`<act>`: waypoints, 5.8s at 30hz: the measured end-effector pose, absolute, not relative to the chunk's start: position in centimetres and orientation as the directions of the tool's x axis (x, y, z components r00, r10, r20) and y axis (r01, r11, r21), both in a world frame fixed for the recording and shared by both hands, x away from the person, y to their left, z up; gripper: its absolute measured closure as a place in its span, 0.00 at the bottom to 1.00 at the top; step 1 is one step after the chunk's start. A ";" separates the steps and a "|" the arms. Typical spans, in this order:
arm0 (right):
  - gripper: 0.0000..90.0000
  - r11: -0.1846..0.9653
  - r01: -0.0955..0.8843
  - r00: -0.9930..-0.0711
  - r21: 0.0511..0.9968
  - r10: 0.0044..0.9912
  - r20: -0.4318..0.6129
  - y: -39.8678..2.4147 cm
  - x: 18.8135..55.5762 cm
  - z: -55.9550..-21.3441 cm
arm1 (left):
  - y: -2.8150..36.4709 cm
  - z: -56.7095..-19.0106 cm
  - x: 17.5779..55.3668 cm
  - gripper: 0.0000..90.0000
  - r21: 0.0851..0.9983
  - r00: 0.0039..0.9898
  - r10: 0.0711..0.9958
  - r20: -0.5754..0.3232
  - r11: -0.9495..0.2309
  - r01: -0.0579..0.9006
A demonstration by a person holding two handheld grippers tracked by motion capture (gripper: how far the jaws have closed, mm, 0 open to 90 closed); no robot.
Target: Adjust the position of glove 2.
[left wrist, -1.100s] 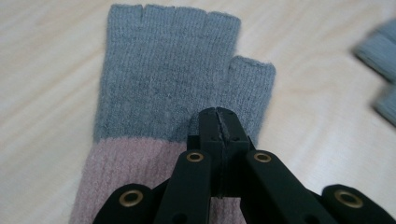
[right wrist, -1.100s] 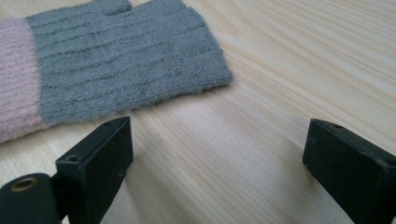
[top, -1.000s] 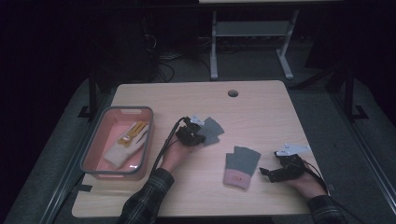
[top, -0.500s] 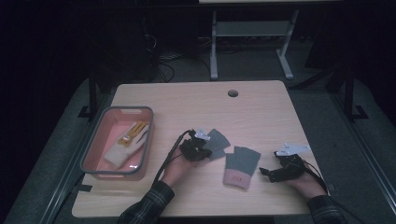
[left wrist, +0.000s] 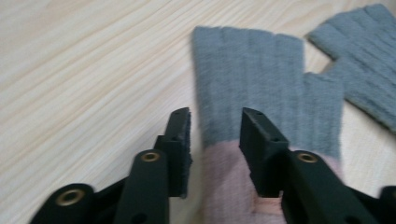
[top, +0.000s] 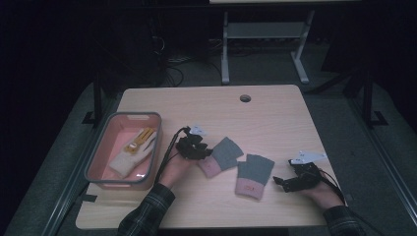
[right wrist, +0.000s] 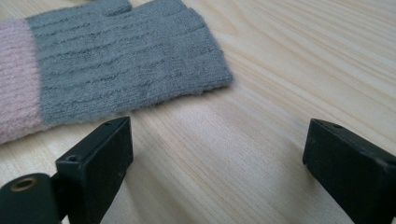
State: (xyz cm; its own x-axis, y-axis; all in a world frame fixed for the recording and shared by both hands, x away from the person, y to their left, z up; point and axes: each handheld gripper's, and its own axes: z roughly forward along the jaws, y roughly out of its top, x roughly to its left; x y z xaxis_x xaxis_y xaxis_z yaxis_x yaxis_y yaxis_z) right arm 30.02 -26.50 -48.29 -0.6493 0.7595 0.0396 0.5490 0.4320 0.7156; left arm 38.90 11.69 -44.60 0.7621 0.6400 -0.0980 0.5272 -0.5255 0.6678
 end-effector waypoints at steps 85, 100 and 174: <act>1.00 0.587 0.445 -0.849 0.676 0.516 0.111 -14.5 30.3 -46.8 | 6.5 -41.5 33.9 0.96 0.743 0.860 0.484 -0.164 -0.513 0.430; 1.00 0.585 0.445 -0.850 0.678 0.514 0.115 -14.8 30.2 -46.8 | 5.1 -42.2 33.0 0.91 0.727 0.877 0.438 -0.196 -0.535 0.430; 0.09 0.452 0.533 -0.675 0.715 0.737 0.037 -24.4 29.6 -48.2 | 5.2 -45.1 35.3 0.67 0.634 0.906 0.323 -0.273 -0.648 0.422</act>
